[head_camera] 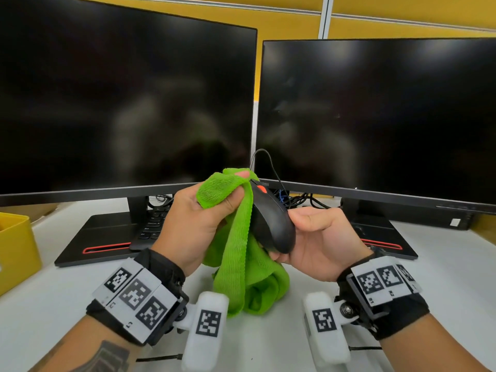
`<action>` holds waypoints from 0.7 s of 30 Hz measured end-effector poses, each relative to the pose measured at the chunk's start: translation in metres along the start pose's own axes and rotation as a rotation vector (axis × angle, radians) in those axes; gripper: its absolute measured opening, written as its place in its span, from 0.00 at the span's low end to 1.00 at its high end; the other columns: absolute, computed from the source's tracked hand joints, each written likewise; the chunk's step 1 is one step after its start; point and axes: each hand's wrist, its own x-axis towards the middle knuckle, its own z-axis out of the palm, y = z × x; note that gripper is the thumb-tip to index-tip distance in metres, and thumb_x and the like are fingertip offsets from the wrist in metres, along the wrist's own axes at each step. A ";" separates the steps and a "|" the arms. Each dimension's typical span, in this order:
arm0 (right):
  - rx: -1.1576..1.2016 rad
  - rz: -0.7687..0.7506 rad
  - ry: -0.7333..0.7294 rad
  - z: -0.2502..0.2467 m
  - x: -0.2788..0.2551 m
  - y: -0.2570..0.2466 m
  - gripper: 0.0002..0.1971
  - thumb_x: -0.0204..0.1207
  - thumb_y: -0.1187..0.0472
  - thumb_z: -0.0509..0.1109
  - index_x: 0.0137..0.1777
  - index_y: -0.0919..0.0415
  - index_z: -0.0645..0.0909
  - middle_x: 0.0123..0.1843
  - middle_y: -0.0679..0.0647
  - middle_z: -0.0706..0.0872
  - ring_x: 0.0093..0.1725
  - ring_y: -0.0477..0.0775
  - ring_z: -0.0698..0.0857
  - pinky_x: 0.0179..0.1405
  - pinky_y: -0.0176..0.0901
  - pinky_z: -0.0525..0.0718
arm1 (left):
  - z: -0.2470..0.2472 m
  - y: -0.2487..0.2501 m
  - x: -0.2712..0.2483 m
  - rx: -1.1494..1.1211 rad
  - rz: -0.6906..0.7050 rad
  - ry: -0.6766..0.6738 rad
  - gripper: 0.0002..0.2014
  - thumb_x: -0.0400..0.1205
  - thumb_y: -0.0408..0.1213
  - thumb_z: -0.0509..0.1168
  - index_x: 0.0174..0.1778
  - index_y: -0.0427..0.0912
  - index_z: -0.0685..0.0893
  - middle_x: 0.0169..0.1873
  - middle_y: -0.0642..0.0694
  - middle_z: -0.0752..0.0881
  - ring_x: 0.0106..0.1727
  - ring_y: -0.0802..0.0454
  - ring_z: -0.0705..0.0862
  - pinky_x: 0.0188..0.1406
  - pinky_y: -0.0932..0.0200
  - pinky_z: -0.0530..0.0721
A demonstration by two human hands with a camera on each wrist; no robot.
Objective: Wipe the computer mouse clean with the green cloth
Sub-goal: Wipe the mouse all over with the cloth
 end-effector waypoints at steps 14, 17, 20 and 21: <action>0.005 0.133 -0.078 -0.001 -0.003 -0.003 0.31 0.74 0.44 0.74 0.72 0.65 0.83 0.55 0.67 0.86 0.43 0.61 0.85 0.46 0.55 0.71 | -0.005 0.000 0.000 0.137 0.042 -0.088 0.24 0.71 0.36 0.86 0.63 0.39 0.91 0.55 0.37 0.95 0.53 0.43 0.94 0.53 0.51 0.93; 0.016 0.136 -0.045 -0.002 -0.001 0.001 0.32 0.76 0.45 0.71 0.76 0.62 0.81 0.56 0.65 0.84 0.43 0.60 0.85 0.44 0.53 0.72 | -0.007 -0.002 -0.001 0.299 0.088 -0.101 0.36 0.58 0.42 0.88 0.64 0.43 0.89 0.56 0.42 0.95 0.55 0.49 0.93 0.55 0.55 0.92; 0.024 0.133 -0.008 0.000 0.000 0.003 0.27 0.80 0.46 0.62 0.75 0.57 0.83 0.56 0.62 0.87 0.43 0.58 0.85 0.43 0.52 0.73 | -0.005 -0.003 -0.003 0.346 0.103 -0.083 0.38 0.55 0.45 0.89 0.63 0.43 0.88 0.54 0.45 0.95 0.53 0.53 0.94 0.52 0.59 0.91; 0.029 0.133 0.005 0.001 0.000 0.003 0.26 0.81 0.46 0.60 0.74 0.56 0.84 0.55 0.61 0.88 0.42 0.57 0.85 0.43 0.52 0.72 | -0.005 -0.003 -0.003 0.348 0.108 -0.081 0.37 0.56 0.45 0.89 0.62 0.42 0.88 0.53 0.46 0.95 0.53 0.54 0.94 0.52 0.60 0.91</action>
